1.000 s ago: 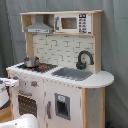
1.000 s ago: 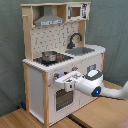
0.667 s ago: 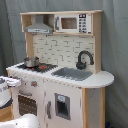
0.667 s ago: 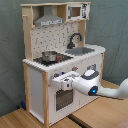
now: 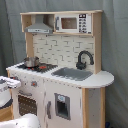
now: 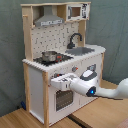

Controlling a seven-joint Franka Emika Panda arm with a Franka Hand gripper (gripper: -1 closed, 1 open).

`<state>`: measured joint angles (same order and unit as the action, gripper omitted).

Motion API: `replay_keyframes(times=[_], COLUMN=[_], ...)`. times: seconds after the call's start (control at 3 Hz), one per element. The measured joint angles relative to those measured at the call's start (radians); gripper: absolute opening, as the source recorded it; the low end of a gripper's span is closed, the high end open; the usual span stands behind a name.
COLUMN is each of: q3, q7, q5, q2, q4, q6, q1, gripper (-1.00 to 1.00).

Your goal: Play with the kitchen

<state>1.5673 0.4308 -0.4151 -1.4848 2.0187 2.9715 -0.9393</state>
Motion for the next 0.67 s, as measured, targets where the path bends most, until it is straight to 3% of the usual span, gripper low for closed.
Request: replay_keyframes(times=[0.33,0.67], q3=[0.0,0.0], q7=[-0.021,-0.134], q5=[0.0,0.001], q2=[0.0,0.0], q4=[0.002,0.002], q6=[0.0,0.0], q1=[0.0,0.0], gripper=[-1.0,-1.0])
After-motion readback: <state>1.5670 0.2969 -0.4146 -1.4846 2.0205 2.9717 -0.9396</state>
